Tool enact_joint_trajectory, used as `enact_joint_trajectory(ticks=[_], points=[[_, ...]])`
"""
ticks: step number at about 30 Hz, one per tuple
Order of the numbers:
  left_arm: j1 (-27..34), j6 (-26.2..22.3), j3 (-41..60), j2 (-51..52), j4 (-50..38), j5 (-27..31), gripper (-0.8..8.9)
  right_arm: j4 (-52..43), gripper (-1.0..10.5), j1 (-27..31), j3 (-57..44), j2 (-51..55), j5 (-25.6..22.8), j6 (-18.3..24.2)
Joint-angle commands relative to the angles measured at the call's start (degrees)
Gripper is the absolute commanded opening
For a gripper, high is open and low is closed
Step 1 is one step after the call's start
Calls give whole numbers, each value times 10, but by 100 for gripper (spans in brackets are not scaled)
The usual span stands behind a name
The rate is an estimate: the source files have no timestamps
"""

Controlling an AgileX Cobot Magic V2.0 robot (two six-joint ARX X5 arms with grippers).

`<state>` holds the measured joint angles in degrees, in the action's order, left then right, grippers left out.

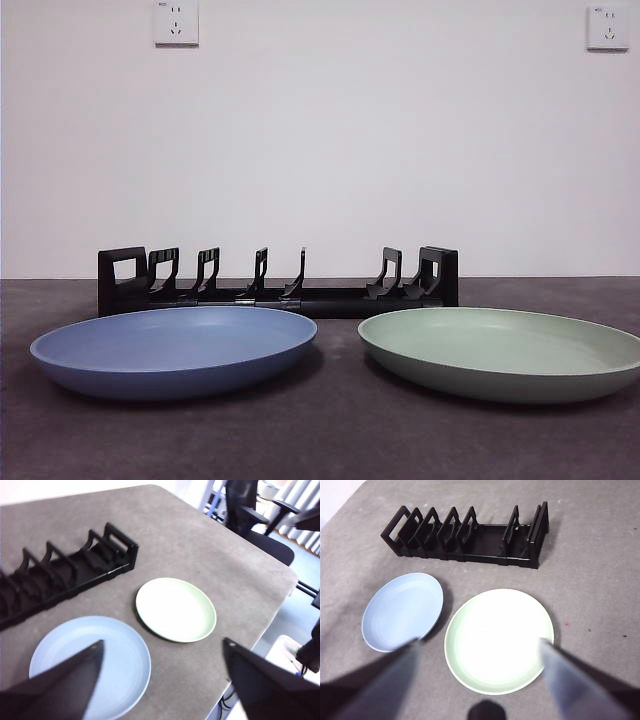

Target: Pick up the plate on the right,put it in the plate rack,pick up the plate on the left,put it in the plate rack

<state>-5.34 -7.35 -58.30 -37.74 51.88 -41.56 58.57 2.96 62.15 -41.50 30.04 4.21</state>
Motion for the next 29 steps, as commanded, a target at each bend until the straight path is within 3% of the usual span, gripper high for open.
enact_joint_trajectory(ticks=[1,6,18,29], points=[[-18,-35,-19,-12,5,-5,567,-2,568,0,3,-1,2,-12],[-62,-50,-30,-28,8,-7,566,-1,566,0,3,-36,2,-17],[-127,-54,-30,-71,3,-6,566,-31,563,-5,3,-233,-2,-16],[-172,-54,-30,-114,-18,-4,565,-83,563,-36,3,-411,-50,-11]])
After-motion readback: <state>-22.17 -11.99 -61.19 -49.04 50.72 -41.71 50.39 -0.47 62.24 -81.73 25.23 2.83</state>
